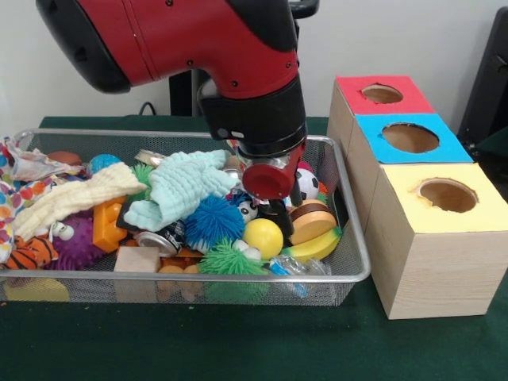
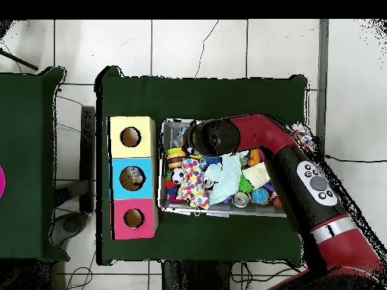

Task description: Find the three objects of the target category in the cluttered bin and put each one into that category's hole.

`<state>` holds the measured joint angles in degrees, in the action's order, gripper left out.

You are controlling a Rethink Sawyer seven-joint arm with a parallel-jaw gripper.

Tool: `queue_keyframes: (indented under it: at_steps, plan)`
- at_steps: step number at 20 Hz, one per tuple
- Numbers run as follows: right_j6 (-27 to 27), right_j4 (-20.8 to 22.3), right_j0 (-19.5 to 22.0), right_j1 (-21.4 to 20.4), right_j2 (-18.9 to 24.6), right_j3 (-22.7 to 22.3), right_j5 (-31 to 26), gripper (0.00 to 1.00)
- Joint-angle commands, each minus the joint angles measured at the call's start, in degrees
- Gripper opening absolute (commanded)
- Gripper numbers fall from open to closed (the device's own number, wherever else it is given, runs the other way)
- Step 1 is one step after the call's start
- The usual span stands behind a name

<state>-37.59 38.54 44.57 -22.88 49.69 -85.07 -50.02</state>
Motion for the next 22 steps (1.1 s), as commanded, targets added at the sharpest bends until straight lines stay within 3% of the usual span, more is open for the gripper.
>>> queue_keyframes:
  at_steps: [1, 11, 22]
  plan:
    - [13.09, 3.75, -1.0, 3.34, -2.26, 6.34, -4.18, 1.0]
    - [11.36, 2.81, -0.96, 3.73, -2.9, 7.61, -4.52, 1.0]
    - [13.1, 4.13, -1.11, 7.83, -3.29, 10.89, -2.92, 1.0]
